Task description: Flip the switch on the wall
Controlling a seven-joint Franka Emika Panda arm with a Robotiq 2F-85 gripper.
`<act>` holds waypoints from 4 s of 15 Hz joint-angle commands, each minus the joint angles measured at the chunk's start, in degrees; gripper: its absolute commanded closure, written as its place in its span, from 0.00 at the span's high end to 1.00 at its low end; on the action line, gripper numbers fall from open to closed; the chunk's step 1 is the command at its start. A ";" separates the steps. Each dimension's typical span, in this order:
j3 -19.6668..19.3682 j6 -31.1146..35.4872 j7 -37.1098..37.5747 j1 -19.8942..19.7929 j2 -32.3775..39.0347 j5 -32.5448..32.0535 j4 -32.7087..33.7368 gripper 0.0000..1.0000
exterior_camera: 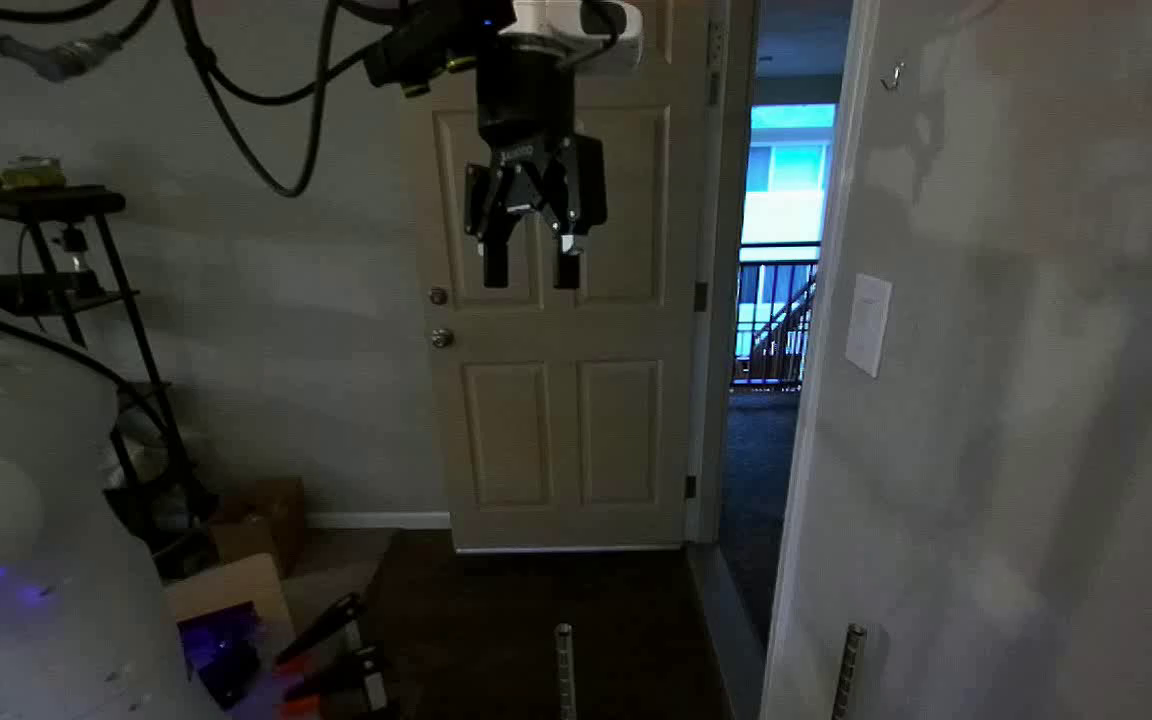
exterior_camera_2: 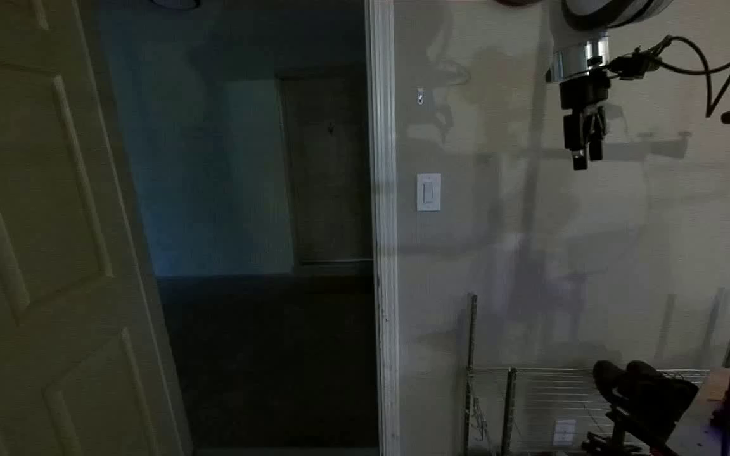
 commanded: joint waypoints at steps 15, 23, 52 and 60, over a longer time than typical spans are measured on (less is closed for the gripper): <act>-0.70 0.03 0.14 0.44 0.43 -0.05 0.26 0.73; -1.48 11.43 0.61 1.95 7.87 4.19 0.70 0.20; -0.43 59.80 16.08 2.48 44.05 -5.95 22.86 0.05; -1.68 55.16 15.37 2.48 52.55 -3.66 34.05 0.05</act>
